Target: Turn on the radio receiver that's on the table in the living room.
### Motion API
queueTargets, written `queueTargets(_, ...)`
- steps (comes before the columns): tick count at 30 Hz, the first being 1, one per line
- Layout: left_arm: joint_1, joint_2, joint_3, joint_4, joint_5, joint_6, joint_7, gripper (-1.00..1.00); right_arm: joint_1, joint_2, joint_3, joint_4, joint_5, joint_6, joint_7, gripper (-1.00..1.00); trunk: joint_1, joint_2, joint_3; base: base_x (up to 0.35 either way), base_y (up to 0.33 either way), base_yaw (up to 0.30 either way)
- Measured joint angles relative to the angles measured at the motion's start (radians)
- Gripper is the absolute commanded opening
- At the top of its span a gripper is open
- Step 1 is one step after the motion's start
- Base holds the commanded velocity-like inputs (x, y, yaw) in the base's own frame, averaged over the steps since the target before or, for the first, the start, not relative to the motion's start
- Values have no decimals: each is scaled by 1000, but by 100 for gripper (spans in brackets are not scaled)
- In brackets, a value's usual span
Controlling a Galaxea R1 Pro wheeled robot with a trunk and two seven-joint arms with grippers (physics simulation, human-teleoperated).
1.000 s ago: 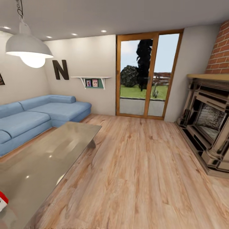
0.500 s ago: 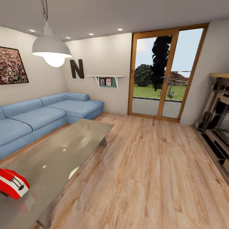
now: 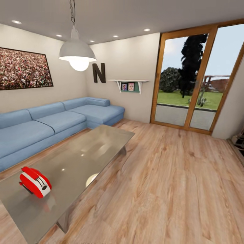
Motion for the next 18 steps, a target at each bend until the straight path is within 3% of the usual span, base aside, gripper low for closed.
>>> queueTargets(18,0,0,0,0,0,0,0,100,0,0,0,0,0,0,0,100,0,0,0,0,0,290)
